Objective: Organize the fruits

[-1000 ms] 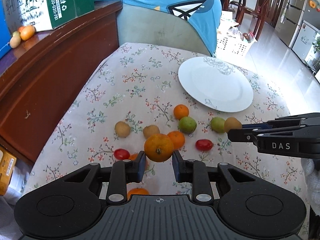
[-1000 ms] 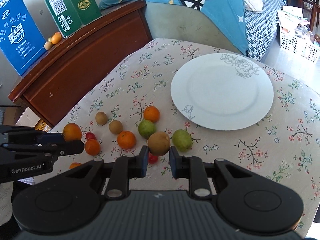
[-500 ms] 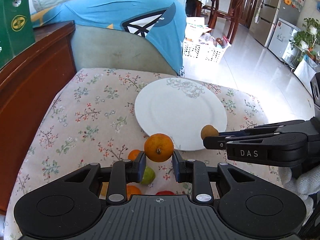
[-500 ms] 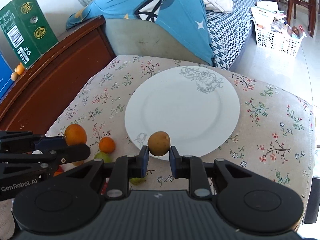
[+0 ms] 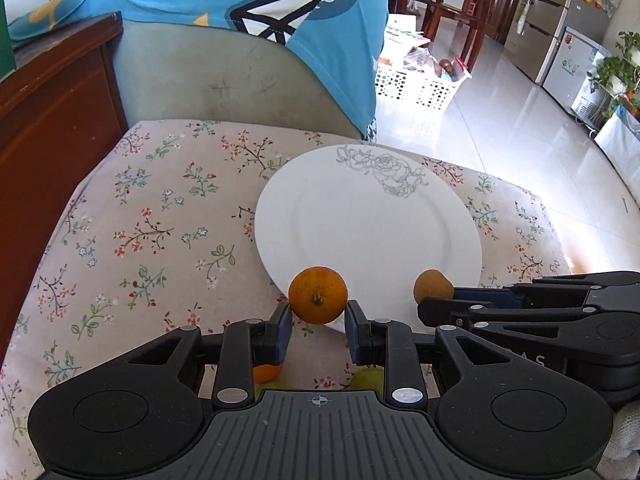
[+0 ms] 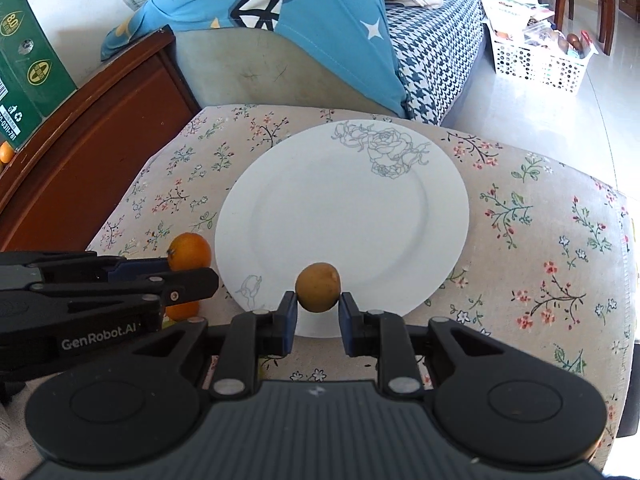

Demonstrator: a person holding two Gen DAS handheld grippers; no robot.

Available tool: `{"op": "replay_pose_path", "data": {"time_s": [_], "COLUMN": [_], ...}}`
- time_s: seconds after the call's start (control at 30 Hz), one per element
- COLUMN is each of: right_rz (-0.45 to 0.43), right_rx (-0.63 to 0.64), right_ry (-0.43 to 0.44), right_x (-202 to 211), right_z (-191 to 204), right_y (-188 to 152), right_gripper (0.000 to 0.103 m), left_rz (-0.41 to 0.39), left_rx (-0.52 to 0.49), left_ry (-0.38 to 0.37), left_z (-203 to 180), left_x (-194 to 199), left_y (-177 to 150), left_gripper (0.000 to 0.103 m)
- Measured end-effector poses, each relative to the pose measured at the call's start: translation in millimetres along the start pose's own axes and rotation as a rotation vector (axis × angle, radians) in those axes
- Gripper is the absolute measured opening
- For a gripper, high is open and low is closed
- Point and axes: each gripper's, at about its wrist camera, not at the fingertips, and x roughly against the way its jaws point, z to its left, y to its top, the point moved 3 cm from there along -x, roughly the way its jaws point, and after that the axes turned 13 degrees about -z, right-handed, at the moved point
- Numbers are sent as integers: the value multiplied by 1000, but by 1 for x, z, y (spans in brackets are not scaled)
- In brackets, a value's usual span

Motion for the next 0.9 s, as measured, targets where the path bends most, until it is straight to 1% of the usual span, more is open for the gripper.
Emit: {"op": "replay_pose_path", "data": {"time_s": [0.07, 0.23, 0.3, 0.33, 0.37, 0.43, 0.53, 0.6, 0.73, 0.9], "right_rz": [-4, -4, -5, -7, -10, -18, -26, -26, -25, -29], "right_rx": [-1, -7, -9, -9, -10, -14, -12, -10, -4, 7], "right_ry": [-3, -6, -8, -9, -9, -5, -3, 6, 24, 56], "right_x": [0, 0, 2, 3, 4, 7, 11, 15, 21, 32], "right_z": [1, 2, 3, 3, 4, 4, 6, 9, 16, 29], "right_y": [0, 0, 1, 1, 2, 3, 3, 2, -2, -10], "right_gripper": [26, 26, 28, 28, 29, 30, 31, 34, 34, 34], "left_rz": [-3, -12, -14, -16, -20, -19, -2, 9, 33, 63], "left_rx": [-2, -11, -16, -23, -31, -42, -25, -17, -23, 0], "left_ry": [0, 8, 14, 21, 30, 49, 73, 85, 121, 144], "left_z": [0, -2, -4, -5, -5, -6, -2, 0, 2, 7], "left_x": [-3, -4, -2, -1, 1, 4, 8, 12, 20, 31], "left_y": [1, 4, 4, 5, 5, 6, 6, 4, -1, -13], "left_gripper": [26, 29, 37, 44, 47, 50, 58, 59, 60, 61]}}
